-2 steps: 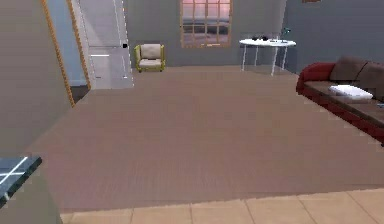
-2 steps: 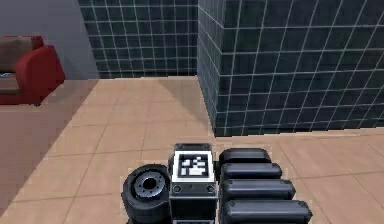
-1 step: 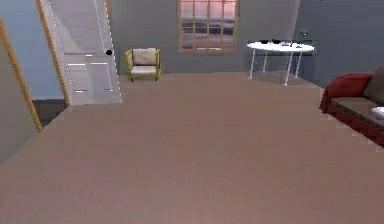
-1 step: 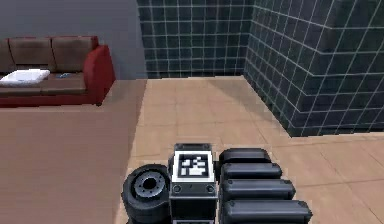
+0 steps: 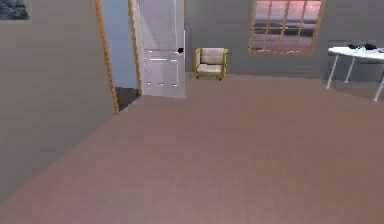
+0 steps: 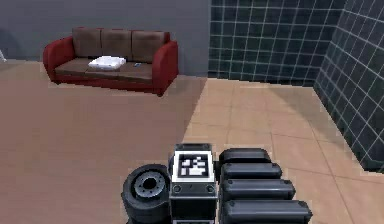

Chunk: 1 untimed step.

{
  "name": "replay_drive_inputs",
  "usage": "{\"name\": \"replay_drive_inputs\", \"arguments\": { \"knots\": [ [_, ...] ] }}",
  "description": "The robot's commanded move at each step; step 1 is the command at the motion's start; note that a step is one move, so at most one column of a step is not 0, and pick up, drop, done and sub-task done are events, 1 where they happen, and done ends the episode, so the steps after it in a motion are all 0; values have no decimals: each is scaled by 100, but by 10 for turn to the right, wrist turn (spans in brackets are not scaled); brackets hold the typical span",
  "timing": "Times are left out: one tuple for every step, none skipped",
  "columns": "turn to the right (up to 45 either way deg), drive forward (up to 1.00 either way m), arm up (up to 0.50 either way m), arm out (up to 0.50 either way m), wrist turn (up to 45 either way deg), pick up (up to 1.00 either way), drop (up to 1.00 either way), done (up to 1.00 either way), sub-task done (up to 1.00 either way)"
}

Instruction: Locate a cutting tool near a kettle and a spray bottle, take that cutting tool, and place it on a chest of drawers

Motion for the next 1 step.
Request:
{"name": "replay_drive_inputs", "arguments": {
  "knots": [
    [0,10,0,0,0,0,0,0,0]
  ]
}}
